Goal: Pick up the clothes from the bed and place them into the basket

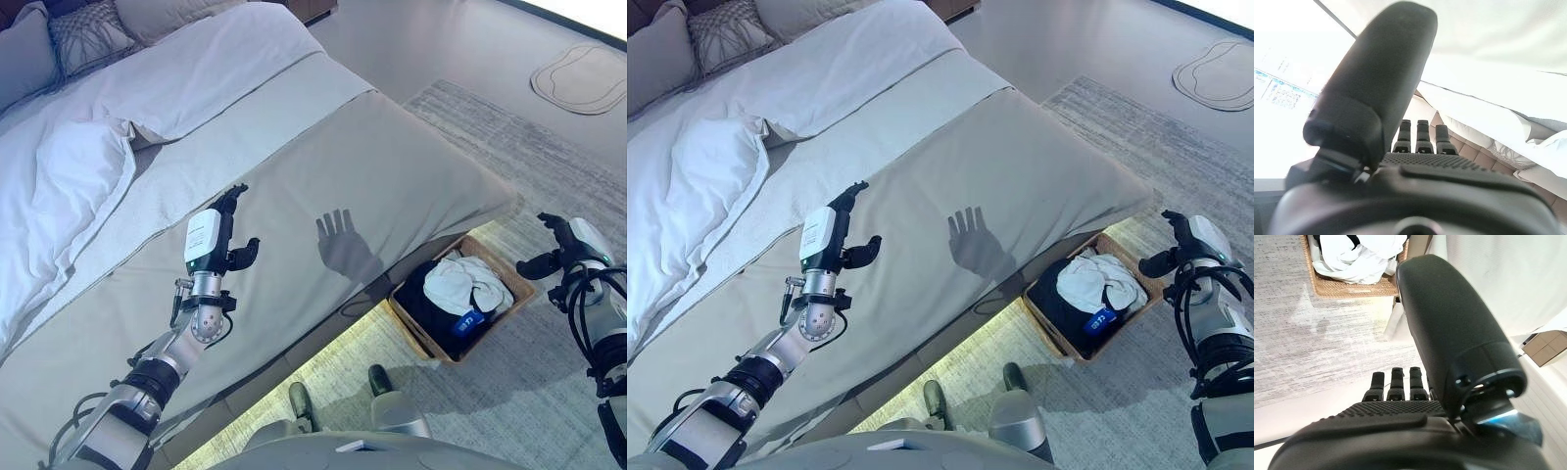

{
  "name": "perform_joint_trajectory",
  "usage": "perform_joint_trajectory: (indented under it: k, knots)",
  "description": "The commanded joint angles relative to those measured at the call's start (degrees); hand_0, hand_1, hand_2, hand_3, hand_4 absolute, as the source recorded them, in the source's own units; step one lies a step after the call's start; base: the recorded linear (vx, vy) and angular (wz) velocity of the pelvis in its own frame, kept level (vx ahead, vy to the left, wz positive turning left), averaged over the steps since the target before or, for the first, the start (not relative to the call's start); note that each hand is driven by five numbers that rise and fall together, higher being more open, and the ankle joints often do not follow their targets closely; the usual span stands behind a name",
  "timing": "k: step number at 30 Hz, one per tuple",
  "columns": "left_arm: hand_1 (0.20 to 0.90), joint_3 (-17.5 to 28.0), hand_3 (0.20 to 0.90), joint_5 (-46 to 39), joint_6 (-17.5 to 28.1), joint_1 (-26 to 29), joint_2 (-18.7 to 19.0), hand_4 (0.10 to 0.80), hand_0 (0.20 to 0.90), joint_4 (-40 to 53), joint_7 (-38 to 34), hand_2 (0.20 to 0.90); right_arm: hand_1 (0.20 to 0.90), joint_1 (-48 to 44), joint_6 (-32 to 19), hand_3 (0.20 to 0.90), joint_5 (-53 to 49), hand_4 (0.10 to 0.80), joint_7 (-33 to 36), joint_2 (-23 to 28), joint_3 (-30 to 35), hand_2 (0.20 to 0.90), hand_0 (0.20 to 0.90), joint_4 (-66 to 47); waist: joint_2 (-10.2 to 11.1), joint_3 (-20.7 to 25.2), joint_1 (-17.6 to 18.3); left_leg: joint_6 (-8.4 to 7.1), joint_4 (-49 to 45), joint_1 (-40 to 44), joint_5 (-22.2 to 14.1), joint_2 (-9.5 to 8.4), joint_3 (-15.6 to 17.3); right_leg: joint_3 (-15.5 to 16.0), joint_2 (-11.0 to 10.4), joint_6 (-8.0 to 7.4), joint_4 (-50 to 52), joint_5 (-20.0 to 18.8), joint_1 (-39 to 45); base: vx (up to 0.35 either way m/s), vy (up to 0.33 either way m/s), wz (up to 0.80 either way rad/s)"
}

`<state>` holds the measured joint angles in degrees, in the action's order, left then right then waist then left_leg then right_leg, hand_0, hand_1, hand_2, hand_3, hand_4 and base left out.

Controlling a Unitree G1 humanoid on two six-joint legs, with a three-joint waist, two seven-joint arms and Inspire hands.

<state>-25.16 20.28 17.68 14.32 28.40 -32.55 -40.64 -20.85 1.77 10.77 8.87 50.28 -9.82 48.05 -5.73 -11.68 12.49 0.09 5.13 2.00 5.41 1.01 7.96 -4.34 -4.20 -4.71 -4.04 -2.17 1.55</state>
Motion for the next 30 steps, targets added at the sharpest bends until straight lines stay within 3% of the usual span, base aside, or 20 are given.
perform_joint_trajectory:
  k: [1,9,16,23,30]
  knots:
    - [0.9,1.89,0.9,0.55,2.28,3.27,1.48,0.8,0.9,1.03,-2.65,0.9,0.9,-4.33,-2.1,0.9,1.87,0.8,4.49,4.04,0.37,0.9,0.9,-1.68,3.07,4.47,-2.21,-0.75,-0.45,3.65,-6.7,0.62,-1.86,-0.94,1.33,0.12,5.91,-1.32,-4.17,0.0,0.0,0.0]
    - [0.9,2.71,0.9,0.7,2.07,2.67,1.84,0.8,0.9,0.11,-2.39,0.9,0.9,-4.04,-2.7,0.9,-0.51,0.8,4.36,2.46,-0.23,0.9,0.9,-3.36,4.58,5.4,-3.24,-0.84,-0.2,3.96,-6.21,0.9,-2.96,-0.02,1.52,0.36,5.73,-1.2,-3.01,0.019,-0.025,0.03]
    - [0.9,3.72,0.9,1.21,0.76,0.93,-0.53,0.8,0.9,-2.21,-3.09,0.9,0.9,1.41,-4.8,0.9,-1.17,0.8,12.66,-5.49,1.55,0.9,0.9,-15.36,5.46,5.83,-5.05,-0.73,-0.13,3.18,-5.46,0.44,-5.8,1.2,1.9,0.98,5.27,-0.65,-1.82,0.005,-0.005,0.11]
    - [0.9,5.17,0.9,2.85,-0.06,-2.13,-3.22,0.8,0.9,-4.59,-4.27,0.9,0.9,4.06,-5.35,0.9,5.49,0.8,16.4,-13.21,-2.9,0.9,0.9,-21.09,6.08,6.11,-7.23,-0.41,-0.13,3.09,-5.31,-0.02,-6.3,2.63,1.56,1.17,2.67,-1.52,-0.27,-0.005,0.016,0.09]
    - [0.9,7.28,0.9,1.94,-0.75,-5.38,-3.22,0.8,0.9,-3.42,-1.94,0.9,0.9,4.89,-5.91,0.9,16.62,0.8,14.32,-13.27,-6.98,0.9,0.9,-23.41,6.68,6.4,-9.7,-0.3,-0.13,3.03,-5.03,-0.38,-7.33,4.14,0.79,0.8,0.2,-2.69,1.05,0.009,0.011,0.12]
